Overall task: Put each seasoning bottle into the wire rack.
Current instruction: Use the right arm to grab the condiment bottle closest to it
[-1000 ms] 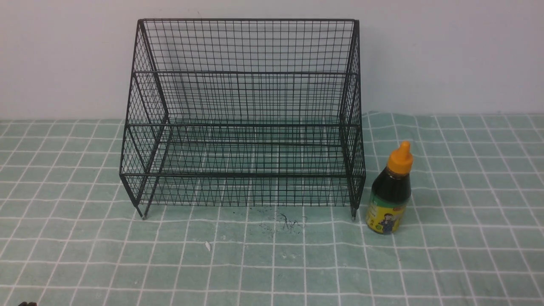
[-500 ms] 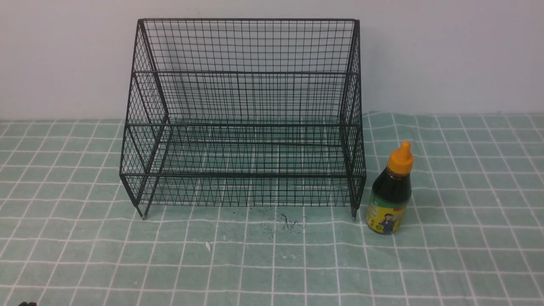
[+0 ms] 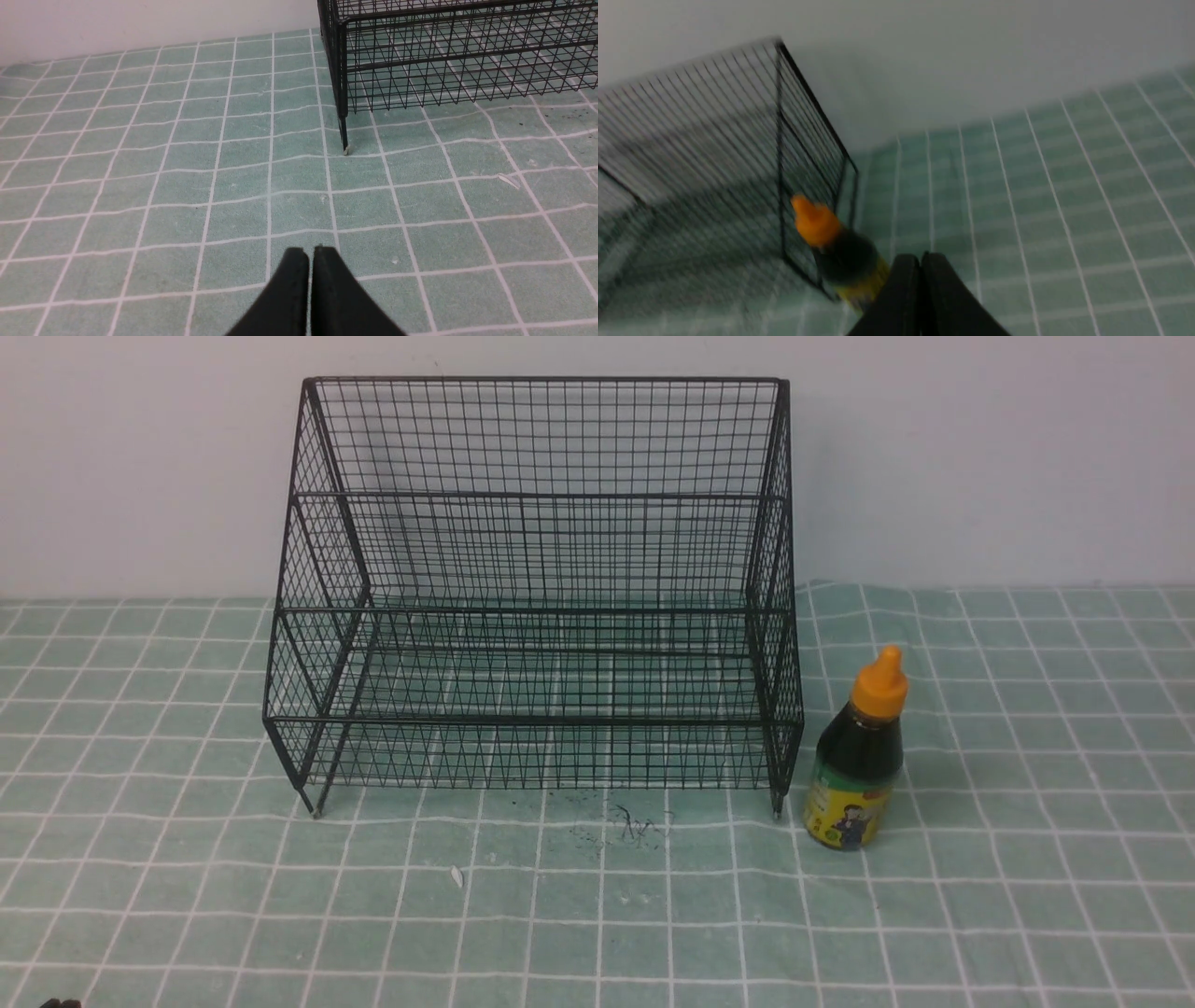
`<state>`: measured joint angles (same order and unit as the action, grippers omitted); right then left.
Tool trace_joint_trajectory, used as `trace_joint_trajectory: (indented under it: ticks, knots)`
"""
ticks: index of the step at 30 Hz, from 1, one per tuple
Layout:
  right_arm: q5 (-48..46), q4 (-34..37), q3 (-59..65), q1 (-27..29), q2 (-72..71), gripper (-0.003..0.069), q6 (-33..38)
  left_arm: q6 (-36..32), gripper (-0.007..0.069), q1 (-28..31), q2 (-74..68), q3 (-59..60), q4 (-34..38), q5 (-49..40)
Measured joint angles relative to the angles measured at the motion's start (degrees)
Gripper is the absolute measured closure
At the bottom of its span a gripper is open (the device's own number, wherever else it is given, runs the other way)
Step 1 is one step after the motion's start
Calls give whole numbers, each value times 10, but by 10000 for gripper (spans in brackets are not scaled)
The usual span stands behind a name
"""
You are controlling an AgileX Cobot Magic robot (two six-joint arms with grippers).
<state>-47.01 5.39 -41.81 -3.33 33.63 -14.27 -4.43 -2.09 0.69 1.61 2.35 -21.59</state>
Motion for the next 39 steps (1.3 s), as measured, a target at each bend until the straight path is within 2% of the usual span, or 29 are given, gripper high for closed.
trace_joint_trajectory:
  ticks: [3,6,11,14,17,18,20,23,27,39]
  knots:
    - [-106,22,-84,0,116,666,56,0,631,0,0,0,0,0]
    - [-165,60,-163,-3,225,635,110,0,631,0,0,0,0,0]
    - [-225,82,-277,-54,377,521,152,0,631,0,0,0,0,0]
    - [-241,29,-366,-124,481,399,152,0,631,0,0,0,0,0]
    - [-242,-19,-437,-165,557,275,122,0,631,0,0,0,0,0]
    - [-242,-19,-441,-165,562,275,120,0,631,0,0,0,0,0]
    - [-242,-26,-491,-174,617,177,103,0,631,0,0,0,0,0]
    - [-241,-28,-519,-174,663,102,97,0,631,0,0,0,0,0]
    - [-241,-31,-521,-174,693,78,94,0,631,0,0,0,0,0]
    - [-240,-35,-477,-174,696,74,100,0,631,0,0,0,0,0]
